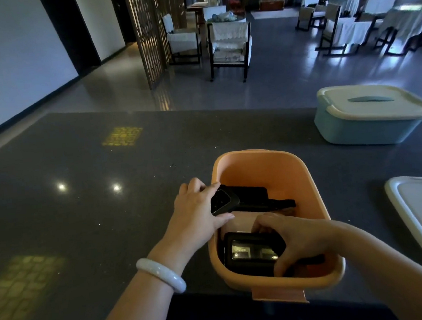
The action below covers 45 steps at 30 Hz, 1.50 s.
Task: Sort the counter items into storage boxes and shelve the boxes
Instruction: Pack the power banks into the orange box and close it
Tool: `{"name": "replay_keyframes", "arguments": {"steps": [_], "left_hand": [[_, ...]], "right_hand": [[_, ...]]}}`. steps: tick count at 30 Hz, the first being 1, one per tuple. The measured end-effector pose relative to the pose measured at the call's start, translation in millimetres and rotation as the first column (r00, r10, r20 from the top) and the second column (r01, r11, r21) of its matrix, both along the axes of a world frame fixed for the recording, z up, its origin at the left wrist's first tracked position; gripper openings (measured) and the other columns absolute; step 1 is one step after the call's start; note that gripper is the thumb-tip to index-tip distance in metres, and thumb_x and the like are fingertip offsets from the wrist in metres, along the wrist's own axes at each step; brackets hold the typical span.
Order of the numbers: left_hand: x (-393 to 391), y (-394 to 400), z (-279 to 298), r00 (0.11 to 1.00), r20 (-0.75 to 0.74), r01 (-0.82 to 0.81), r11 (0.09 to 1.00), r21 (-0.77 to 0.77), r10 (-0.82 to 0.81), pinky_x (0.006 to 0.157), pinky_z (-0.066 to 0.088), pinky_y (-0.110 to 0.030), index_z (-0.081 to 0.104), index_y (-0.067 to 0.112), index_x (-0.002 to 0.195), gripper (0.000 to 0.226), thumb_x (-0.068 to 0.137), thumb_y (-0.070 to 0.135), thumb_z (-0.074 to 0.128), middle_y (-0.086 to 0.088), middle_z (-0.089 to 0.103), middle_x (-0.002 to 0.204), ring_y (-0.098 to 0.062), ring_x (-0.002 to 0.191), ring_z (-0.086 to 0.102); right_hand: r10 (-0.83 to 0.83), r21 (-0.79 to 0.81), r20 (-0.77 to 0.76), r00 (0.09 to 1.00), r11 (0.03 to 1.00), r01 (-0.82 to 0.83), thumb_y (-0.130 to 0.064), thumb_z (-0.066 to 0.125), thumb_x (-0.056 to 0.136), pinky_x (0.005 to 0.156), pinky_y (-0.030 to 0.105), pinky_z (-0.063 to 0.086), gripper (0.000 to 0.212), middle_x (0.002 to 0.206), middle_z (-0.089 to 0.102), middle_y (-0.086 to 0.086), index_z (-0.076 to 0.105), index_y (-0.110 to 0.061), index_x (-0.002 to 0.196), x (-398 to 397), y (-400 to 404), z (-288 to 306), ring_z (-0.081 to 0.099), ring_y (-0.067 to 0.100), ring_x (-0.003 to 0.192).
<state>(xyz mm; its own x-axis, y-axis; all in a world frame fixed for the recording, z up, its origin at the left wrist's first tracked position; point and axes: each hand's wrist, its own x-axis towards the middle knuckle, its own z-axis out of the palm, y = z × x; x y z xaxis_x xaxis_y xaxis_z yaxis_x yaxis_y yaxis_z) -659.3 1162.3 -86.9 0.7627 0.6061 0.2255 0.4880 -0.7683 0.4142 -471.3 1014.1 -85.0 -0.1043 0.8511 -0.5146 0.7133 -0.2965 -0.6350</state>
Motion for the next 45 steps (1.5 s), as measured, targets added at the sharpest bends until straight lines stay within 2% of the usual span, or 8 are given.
{"name": "replay_keyframes", "arguments": {"steps": [9,15,19,33,37,40,42,45], "left_hand": [[0.1,0.3,1.4,1.000,-0.015,0.003,1.000,-0.002,-0.003,0.097,0.039,-0.029,0.037,0.030,0.146,0.079,0.078,0.058,0.067,0.010,0.033,0.113,-0.010,0.108,0.032],[1.9,0.2,5.5,1.000,-0.014,0.026,1.000,-0.006,-0.026,0.096,0.039,-0.031,0.037,0.029,0.147,0.079,0.079,0.057,0.066,0.009,0.033,0.110,-0.010,0.105,0.033],[10.1,-4.1,8.7,0.999,0.010,0.039,0.999,0.013,-0.040,0.096,0.040,-0.031,0.040,0.028,0.145,0.082,0.076,0.065,0.064,0.008,0.036,0.112,-0.011,0.106,0.034],[36.9,-3.8,4.0,0.994,0.097,-0.045,0.998,0.044,0.040,0.095,0.034,-0.029,0.039,0.024,0.143,0.074,0.081,0.059,0.061,0.003,0.037,0.119,-0.016,0.109,0.034],[37.1,5.8,-2.7,0.989,0.057,-0.136,0.989,-0.065,0.140,0.098,0.032,-0.033,0.026,0.022,0.148,0.063,0.096,0.055,0.034,0.000,0.036,0.131,-0.019,0.118,0.035],[35.9,12.4,-11.1,0.988,0.029,-0.131,0.933,-0.335,0.149,0.100,0.033,-0.028,0.021,0.026,0.150,0.053,0.101,0.046,0.030,0.000,0.035,0.140,-0.019,0.129,0.036],[36.1,9.2,-12.3,0.987,0.085,-0.080,0.881,-0.466,0.135,0.088,0.035,-0.016,0.032,0.039,0.139,0.050,0.094,0.058,0.030,0.012,0.043,0.130,-0.005,0.117,0.047],[36.7,3.9,-14.2,0.975,0.162,-0.044,0.839,-0.542,0.155,0.087,0.044,-0.025,0.035,0.056,0.126,0.052,0.078,0.075,0.029,0.019,0.060,0.109,0.003,0.097,0.057]], "right_hand": [[0.022,-0.058,0.013,1.000,0.998,-0.021,-0.046,0.082,0.059,0.079,0.018,0.045,0.074,0.118,0.043,-0.026,0.036,-0.057,0.116,2.4,7.8,3.5,0.051,0.005,0.106],[-0.158,0.140,0.094,0.983,0.980,0.144,-0.056,0.062,0.083,0.074,0.015,0.042,0.035,0.106,0.057,-0.020,0.051,-0.042,0.114,6.2,28.2,16.9,0.057,-0.002,0.094],[-0.342,0.252,-0.156,0.927,0.894,0.372,-0.036,0.054,0.095,0.068,0.018,0.052,0.019,0.093,0.070,-0.006,0.063,-0.024,0.106,-1.3,47.2,24.3,0.067,0.004,0.081],[-0.538,-0.097,-0.682,0.495,0.738,0.668,-0.012,0.065,0.088,0.066,0.027,0.055,0.014,0.096,0.072,0.017,0.076,-0.007,0.095,29.2,64.8,15.4,0.065,0.020,0.073],[-0.615,0.121,-0.550,0.565,0.612,0.782,-0.014,0.069,0.086,0.065,0.028,0.057,0.013,0.088,0.075,0.004,0.075,-0.021,0.095,50.4,73.9,20.4,0.071,0.019,0.073],[-0.686,0.365,-0.317,0.655,0.548,0.752,-0.017,0.072,0.084,0.074,0.037,0.060,0.015,0.084,0.074,-0.004,0.074,-0.030,0.092,64.1,86.4,18.2,0.071,0.017,0.075],[-0.691,0.436,-0.239,0.682,0.552,0.711,-0.017,0.072,0.084,0.070,0.032,0.060,0.018,0.082,0.071,-0.010,0.073,-0.028,0.099,68.2,94.4,14.8,0.069,0.011,0.071],[-0.652,0.490,-0.151,0.743,0.604,0.629,-0.016,0.071,0.085,0.059,0.019,0.054,0.018,0.083,0.069,-0.013,0.074,-0.028,0.099,70.0,104.6,9.3,0.066,0.005,0.063]]}}
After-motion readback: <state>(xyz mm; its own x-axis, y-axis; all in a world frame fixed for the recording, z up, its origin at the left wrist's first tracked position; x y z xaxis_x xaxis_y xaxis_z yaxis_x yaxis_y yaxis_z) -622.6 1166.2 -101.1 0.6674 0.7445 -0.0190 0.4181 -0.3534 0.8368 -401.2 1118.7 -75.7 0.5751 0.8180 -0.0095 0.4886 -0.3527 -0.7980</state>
